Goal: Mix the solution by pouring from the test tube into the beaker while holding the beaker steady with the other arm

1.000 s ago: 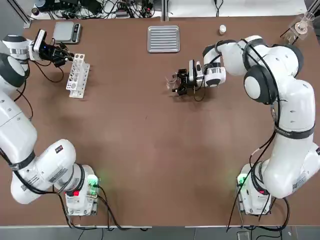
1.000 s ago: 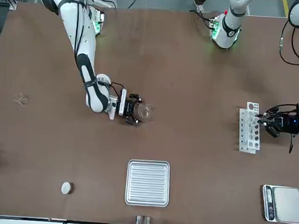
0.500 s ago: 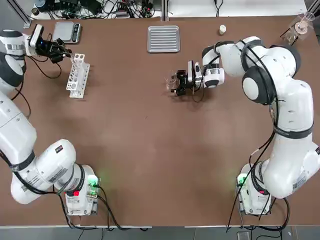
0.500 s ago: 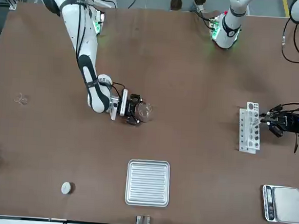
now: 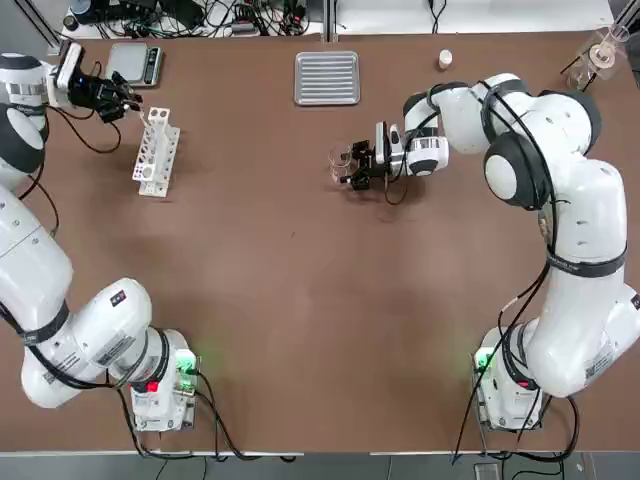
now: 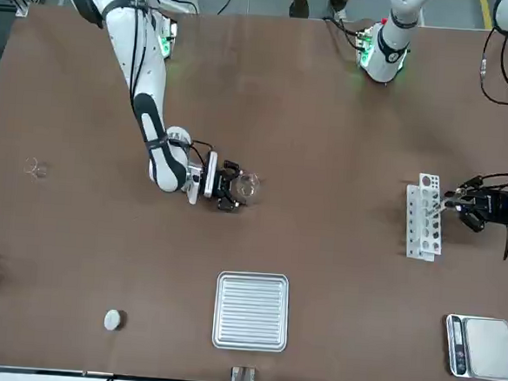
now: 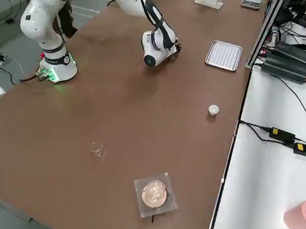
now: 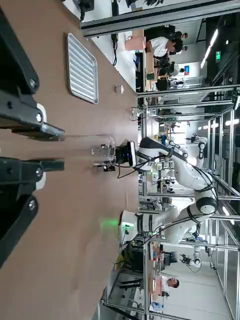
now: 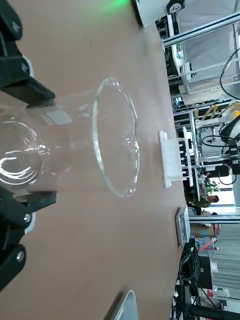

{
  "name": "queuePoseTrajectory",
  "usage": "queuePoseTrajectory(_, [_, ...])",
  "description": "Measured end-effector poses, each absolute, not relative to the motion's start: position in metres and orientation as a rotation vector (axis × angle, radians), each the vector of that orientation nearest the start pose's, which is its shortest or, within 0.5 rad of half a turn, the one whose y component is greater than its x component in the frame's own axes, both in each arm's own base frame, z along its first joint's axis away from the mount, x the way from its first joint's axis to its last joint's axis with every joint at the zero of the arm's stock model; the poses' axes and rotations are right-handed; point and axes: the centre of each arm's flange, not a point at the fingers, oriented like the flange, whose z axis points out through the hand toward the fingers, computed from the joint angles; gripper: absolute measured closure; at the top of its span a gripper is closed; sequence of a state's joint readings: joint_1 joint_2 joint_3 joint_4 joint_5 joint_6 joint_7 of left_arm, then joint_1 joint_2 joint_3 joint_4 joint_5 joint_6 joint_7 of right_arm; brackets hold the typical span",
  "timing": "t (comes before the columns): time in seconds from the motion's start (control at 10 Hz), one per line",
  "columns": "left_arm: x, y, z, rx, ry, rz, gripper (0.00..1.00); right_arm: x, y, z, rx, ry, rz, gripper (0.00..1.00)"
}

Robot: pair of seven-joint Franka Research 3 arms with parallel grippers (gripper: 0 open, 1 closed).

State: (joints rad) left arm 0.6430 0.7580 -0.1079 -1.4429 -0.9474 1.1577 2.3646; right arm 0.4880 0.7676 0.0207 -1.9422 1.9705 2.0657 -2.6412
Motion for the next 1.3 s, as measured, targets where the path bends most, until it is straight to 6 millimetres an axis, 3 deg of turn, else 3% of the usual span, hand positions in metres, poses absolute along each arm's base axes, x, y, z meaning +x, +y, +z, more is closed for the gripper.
queuePoseTrajectory(0.3, [0.601, 0.203, 0.307, 1.233, -1.398, 0.949, 0.78, 0.489, 0.328, 0.082, -1.506, -1.305, -1.045, 0.23])
queuePoseTrajectory(0.7, [0.626, 0.145, 0.324, 1.282, -1.494, 0.823, 0.78, 0.492, 0.325, 0.082, -1.504, -1.323, -1.059, 0.23])
queuePoseTrajectory(1.0, [0.638, 0.086, 0.356, 1.321, -1.540, 0.690, 0.78, 0.494, 0.324, 0.083, -1.503, -1.332, -1.065, 0.23])
queuePoseTrajectory(1.3, [0.653, 0.023, 0.360, 1.367, -1.613, 0.621, 0.78, 0.495, 0.323, 0.083, -1.503, -1.337, -1.068, 0.23])
